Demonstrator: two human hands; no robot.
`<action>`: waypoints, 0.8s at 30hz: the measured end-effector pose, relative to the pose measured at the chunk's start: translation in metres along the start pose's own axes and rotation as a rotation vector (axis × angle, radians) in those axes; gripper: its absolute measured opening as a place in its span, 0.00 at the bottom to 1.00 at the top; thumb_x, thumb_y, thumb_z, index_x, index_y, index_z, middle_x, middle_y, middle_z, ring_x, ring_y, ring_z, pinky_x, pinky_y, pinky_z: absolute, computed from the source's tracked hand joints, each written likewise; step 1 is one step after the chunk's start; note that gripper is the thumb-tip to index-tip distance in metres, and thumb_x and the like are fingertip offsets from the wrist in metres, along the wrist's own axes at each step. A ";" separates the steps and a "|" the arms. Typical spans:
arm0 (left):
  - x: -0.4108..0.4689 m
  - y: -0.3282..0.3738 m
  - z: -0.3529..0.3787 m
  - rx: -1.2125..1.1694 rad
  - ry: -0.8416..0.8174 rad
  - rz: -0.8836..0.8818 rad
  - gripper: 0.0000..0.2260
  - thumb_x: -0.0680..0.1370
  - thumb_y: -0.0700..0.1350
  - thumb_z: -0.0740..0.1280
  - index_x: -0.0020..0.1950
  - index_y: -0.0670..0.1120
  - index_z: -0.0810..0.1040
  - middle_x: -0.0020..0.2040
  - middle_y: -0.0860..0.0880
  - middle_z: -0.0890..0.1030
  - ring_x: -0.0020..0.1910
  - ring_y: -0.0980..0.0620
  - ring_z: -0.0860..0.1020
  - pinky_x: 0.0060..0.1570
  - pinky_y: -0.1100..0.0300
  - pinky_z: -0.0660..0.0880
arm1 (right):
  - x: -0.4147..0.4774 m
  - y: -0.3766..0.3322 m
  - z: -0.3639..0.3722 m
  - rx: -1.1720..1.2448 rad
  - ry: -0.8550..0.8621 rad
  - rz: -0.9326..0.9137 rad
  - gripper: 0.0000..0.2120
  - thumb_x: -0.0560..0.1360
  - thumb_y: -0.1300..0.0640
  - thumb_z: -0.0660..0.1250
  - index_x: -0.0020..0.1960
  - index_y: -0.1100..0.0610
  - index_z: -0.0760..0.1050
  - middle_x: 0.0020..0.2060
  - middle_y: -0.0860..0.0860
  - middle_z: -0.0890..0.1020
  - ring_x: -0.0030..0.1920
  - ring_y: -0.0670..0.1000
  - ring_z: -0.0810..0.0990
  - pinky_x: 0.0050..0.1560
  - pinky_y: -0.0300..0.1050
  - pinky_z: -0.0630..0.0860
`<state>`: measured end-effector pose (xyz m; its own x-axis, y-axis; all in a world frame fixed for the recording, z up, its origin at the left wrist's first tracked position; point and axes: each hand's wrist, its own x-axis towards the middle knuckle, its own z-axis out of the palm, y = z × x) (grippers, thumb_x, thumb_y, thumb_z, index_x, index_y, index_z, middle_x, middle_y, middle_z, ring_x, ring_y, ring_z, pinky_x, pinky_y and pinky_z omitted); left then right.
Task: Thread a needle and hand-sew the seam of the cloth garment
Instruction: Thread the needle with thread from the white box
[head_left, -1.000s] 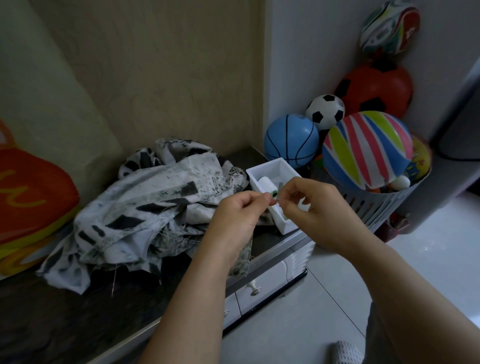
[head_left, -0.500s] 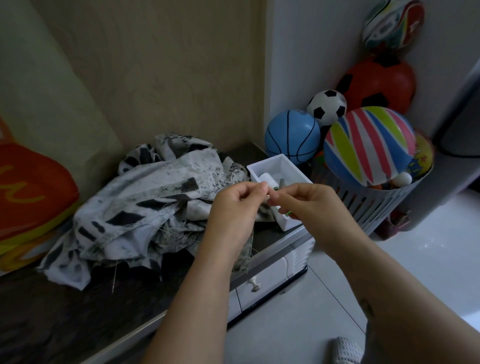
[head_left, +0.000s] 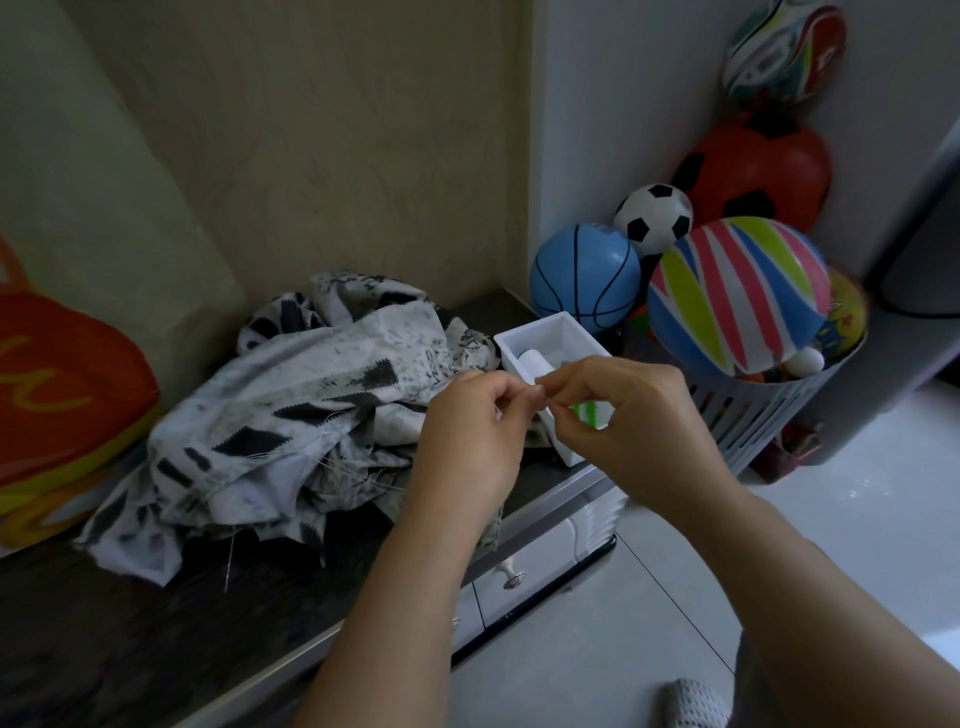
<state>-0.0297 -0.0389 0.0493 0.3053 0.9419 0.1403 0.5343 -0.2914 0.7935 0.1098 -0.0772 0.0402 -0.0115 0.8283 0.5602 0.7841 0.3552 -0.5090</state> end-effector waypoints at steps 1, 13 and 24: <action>0.000 0.000 0.000 0.032 0.020 0.023 0.09 0.79 0.49 0.64 0.43 0.48 0.80 0.43 0.53 0.76 0.40 0.59 0.73 0.37 0.72 0.68 | 0.000 0.000 0.000 0.005 0.001 0.013 0.05 0.68 0.66 0.74 0.39 0.57 0.81 0.42 0.43 0.82 0.41 0.42 0.82 0.46 0.30 0.77; -0.003 0.004 0.010 0.069 0.259 0.249 0.07 0.79 0.44 0.66 0.43 0.45 0.81 0.42 0.54 0.73 0.39 0.59 0.73 0.37 0.72 0.69 | 0.002 -0.013 0.003 0.305 0.042 0.455 0.07 0.71 0.60 0.72 0.37 0.51 0.78 0.34 0.43 0.82 0.37 0.40 0.82 0.39 0.27 0.76; 0.001 0.006 0.002 -0.812 -0.184 -0.369 0.10 0.80 0.46 0.63 0.40 0.48 0.79 0.29 0.52 0.68 0.23 0.59 0.62 0.24 0.67 0.59 | 0.008 -0.007 -0.011 0.975 -0.179 0.820 0.04 0.73 0.62 0.66 0.41 0.61 0.78 0.36 0.54 0.81 0.37 0.47 0.80 0.42 0.36 0.79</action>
<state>-0.0248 -0.0403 0.0528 0.3832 0.8902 -0.2464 -0.0755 0.2961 0.9522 0.1110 -0.0783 0.0555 0.1136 0.9735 -0.1987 -0.1728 -0.1776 -0.9688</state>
